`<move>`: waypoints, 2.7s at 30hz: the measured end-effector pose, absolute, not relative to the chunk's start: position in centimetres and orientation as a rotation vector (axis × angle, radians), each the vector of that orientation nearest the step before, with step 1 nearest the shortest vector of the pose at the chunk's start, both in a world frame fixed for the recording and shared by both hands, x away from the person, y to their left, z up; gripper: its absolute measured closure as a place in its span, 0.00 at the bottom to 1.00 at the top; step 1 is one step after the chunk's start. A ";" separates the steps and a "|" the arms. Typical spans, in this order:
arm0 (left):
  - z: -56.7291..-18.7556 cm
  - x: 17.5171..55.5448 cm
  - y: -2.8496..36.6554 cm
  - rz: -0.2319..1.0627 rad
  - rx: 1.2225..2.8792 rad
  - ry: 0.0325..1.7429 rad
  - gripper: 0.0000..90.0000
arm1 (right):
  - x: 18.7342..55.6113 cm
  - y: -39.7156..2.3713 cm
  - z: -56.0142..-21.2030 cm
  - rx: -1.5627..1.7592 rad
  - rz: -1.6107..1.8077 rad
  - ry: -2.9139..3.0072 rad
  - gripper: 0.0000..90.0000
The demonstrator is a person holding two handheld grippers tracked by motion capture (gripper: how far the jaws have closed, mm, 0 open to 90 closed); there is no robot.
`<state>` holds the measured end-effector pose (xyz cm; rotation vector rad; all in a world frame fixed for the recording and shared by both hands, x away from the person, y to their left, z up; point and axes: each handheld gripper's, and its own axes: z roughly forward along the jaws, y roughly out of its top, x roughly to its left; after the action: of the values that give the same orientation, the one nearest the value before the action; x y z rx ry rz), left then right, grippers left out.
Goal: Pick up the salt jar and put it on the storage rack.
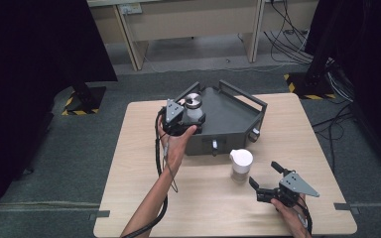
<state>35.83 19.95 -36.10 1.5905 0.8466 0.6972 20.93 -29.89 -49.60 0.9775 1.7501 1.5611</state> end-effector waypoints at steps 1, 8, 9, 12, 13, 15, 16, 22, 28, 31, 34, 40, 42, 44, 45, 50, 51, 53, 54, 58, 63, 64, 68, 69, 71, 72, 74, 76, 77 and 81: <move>-36.2 35.5 20.1 0.697 1.586 0.840 0.00 | 20.9 -29.9 -49.6 0.977 1.561 1.750 0.00; -36.7 33.9 20.8 0.677 1.569 0.802 0.00 | 20.9 -29.8 -49.6 0.975 1.562 1.751 0.00; -36.8 33.7 20.9 0.676 1.572 0.797 0.00 | 20.9 -29.8 -49.6 0.975 1.562 1.751 0.00; -37.2 33.0 21.1 0.681 1.568 0.782 0.00 | 20.9 -29.8 -49.6 0.974 1.561 1.752 0.00; -37.3 32.7 21.2 0.685 1.567 0.775 0.00 | 20.9 -29.8 -49.6 0.976 1.561 1.751 0.00; -37.6 32.3 21.3 0.688 1.566 0.764 0.00 | 20.9 -29.8 -49.6 0.976 1.561 1.751 0.00; -37.7 32.1 21.3 0.686 1.565 0.759 0.00 | 20.9 -29.8 -49.6 0.977 1.560 1.752 0.00; -38.7 31.1 21.4 0.668 1.550 0.750 0.00 | 20.9 -29.8 -49.6 0.976 1.561 1.752 0.00; -39.3 30.2 21.4 0.676 1.551 0.735 0.01 | 20.9 -29.8 -49.7 0.977 1.561 1.751 0.00; -39.7 29.8 21.5 0.666 1.538 0.738 0.01 | 20.9 -29.8 -49.7 0.977 1.562 1.751 0.00; -40.1 29.6 21.7 0.658 1.538 0.734 0.01 | 21.0 -29.8 -49.7 0.980 1.563 1.751 0.00; -41.3 29.0 22.4 0.630 1.523 0.734 0.01 | 20.9 -29.9 -49.7 0.980 1.565 1.750 0.00; -41.7 28.7 22.5 0.629 1.524 0.733 0.01 | 20.9 -29.9 -49.7 0.980 1.565 1.751 0.00; -42.0 28.4 22.7 0.632 1.526 0.727 0.01 | 21.0 -29.9 -49.8 0.981 1.565 1.754 0.00; -42.1 28.3 22.8 0.632 1.527 0.724 0.01 | 21.0 -29.8 -49.8 0.979 1.564 1.756 0.00; -42.7 27.7 23.1 0.641 1.540 0.708 0.01 | 21.1 -29.8 -49.8 0.978 1.563 1.762 0.00; -42.8 27.6 23.2 0.643 1.542 0.704 0.01 | 21.1 -29.8 -49.8 0.976 1.563 1.763 0.00; -43.1 27.4 23.2 0.642 1.544 0.697 0.01 | 21.1 -29.8 -49.8 0.974 1.563 1.763 0.00; -43.3 27.3 23.3 0.639 1.545 0.695 0.01 | 21.0 -29.9 -49.8 0.974 1.563 1.762 0.00; -44.0 27.1 23.3 0.627 1.557 0.687 0.01 | 21.0 -30.0 -49.9 0.978 1.564 1.759 0.00; -45.1 26.5 23.6 0.635 1.560 0.674 0.01 | 21.0 -30.1 -49.9 0.987 1.566 1.759 0.00; -45.3 26.4 23.8 0.633 1.560 0.676 0.01 | 21.0 -30.0 -49.9 0.987 1.566 1.760 0.00; -46.4 25.9 24.2 0.626 1.554 0.684 0.00 | 21.0 -29.9 -49.9 0.977 1.564 1.765 0.00; -46.7 25.7 24.3 0.628 1.551 0.685 0.00 | 21.0 -29.8 -49.9 0.975 1.565 1.766 0.00; -47.3 25.4 24.5 0.631 1.546 0.687 0.00 | 21.0 -29.8 -49.8 0.973 1.565 1.767 0.00; -47.7 25.2 24.6 0.631 1.540 0.688 0.00 | 21.0 -29.8 -49.9 0.970 1.564 1.768 0.00; -48.0 25.2 24.7 0.626 1.551 0.689 0.00 | 21.0 -29.8 -49.9 0.971 1.563 1.768 0.00; -48.4 25.0 24.6 0.646 1.559 0.682 0.00 | 21.0 -29.7 -49.9 0.970 1.563 1.767 0.00; -48.6 24.8 24.6 0.660 1.567 0.676 0.00 | 21.0 -29.7 -49.8 0.969 1.562 1.768 0.00; -49.5 24.5 24.7 0.652 1.576 0.682 0.00 | 20.9 -29.7 -49.7 0.962 1.560 1.765 0.00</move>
<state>24.54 24.70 -49.45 1.5760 0.6824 0.6517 20.85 -29.68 -49.74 0.9618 1.7654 1.5596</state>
